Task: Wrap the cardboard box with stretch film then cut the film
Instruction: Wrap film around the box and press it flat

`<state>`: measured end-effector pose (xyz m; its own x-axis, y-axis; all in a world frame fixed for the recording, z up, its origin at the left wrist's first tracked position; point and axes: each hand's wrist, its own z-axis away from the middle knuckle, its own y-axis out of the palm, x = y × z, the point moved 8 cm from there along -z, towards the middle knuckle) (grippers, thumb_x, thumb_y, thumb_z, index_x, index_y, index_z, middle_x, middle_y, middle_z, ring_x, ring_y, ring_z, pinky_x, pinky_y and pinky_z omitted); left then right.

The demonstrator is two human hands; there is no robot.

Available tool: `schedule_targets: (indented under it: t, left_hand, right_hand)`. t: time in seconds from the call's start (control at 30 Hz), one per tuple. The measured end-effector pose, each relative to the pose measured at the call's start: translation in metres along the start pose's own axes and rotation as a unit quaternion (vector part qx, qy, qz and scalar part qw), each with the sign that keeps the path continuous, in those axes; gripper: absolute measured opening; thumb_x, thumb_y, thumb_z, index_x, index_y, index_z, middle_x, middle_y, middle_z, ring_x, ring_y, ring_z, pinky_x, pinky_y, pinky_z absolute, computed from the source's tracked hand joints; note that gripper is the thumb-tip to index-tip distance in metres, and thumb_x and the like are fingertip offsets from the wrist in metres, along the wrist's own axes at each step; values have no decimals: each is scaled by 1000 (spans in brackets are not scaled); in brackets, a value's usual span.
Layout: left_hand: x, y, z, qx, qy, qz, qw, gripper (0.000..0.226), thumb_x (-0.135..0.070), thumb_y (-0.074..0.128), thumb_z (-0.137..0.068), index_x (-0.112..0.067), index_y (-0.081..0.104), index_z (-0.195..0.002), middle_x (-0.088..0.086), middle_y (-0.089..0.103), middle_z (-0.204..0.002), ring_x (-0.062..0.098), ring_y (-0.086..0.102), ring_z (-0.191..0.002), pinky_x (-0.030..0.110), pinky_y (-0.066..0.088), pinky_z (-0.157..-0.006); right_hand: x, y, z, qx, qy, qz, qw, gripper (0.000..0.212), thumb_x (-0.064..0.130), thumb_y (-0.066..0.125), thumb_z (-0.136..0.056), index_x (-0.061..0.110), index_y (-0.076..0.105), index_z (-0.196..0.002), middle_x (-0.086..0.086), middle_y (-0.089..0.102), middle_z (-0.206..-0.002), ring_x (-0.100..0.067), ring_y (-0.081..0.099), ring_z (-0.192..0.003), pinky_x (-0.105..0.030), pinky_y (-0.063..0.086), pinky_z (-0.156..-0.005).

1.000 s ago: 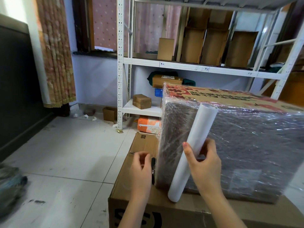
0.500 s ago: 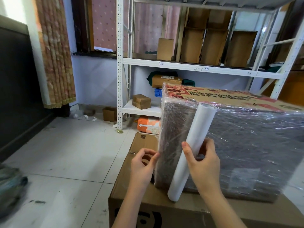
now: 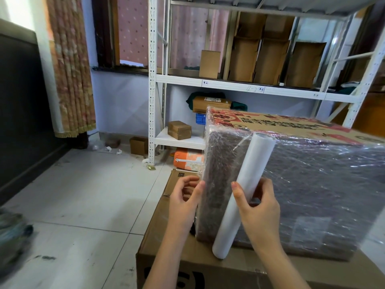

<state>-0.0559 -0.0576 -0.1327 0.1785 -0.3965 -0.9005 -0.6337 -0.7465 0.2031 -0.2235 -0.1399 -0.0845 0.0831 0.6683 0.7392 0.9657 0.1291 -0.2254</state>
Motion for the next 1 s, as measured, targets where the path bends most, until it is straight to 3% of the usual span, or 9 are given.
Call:
schedule_targets:
  t: [0.13,0.3,0.57,0.73,0.8,0.87,0.9,0.97,1.0]
  left_hand:
    - [-9,5,-5,-10,23,-54,998,14,-27,65,-83,-20,62,-94,-1,62,-94,7,61,-87,21,53,-75]
    - [-9,2,-5,-17,7,-43,999,8,-22,57,-90,-15,57,-93,0,61,-86,3,58,-74,15,50,-67]
    - [-7,7,-11,-33,-22,-29,999,5,-20,57,-90,-15,56,-89,5,63,-90,21,63,-87,34,56,-80]
    - [15,15,-8,-65,-206,209,954,8,-11,64,-84,-7,59,-89,4,63,-73,17,58,-68,27,48,-63]
    - [18,13,-5,-98,-226,198,949,4,-8,64,-84,-10,62,-88,2,65,-76,15,59,-73,24,45,-63]
    - [1,-7,-1,-209,-111,24,971,14,-6,55,-91,-19,59,-92,-2,62,-93,15,59,-91,24,48,-71]
    - [-23,-13,6,-265,14,-78,961,16,-7,50,-93,-21,57,-97,-3,60,-100,14,57,-98,26,50,-77]
    - [-58,9,26,-244,237,-185,922,27,-19,40,-98,-12,55,-118,2,58,-118,13,52,-114,28,46,-95]
    - [-60,28,32,-195,289,-210,913,39,-27,33,-100,-7,48,-131,5,52,-132,13,45,-126,27,38,-104]
  right_hand:
    - [-1,0,0,0,8,-7,1000,26,53,60,-70,37,45,-85,14,58,-81,-2,59,-74,-24,51,-62]
    - [-1,0,0,5,12,-10,1000,27,53,59,-70,36,46,-86,14,58,-83,-4,59,-74,-22,50,-62]
    - [3,0,1,1,14,-8,1000,27,54,59,-68,38,44,-84,15,59,-84,-6,60,-75,-21,48,-62]
    - [1,0,1,-3,13,-9,1000,28,55,60,-67,36,46,-84,14,59,-80,-6,60,-72,-25,51,-63]
    - [1,0,1,-3,15,-12,1000,29,54,60,-67,35,46,-84,13,59,-81,-6,60,-73,-25,50,-62]
    - [1,-1,1,-6,15,-14,1000,29,54,60,-67,34,47,-83,13,59,-80,-6,60,-72,-24,50,-62]
    - [1,-2,1,-8,15,-13,1000,28,53,61,-68,34,47,-82,12,59,-78,-6,59,-70,-24,49,-61]
    - [-1,-3,0,-14,16,-11,1000,25,47,67,-72,34,47,-80,11,60,-74,-4,59,-70,-25,47,-60]
    - [-2,-3,0,-19,16,-7,1000,25,43,70,-74,35,47,-80,12,60,-74,-3,59,-70,-28,48,-61]
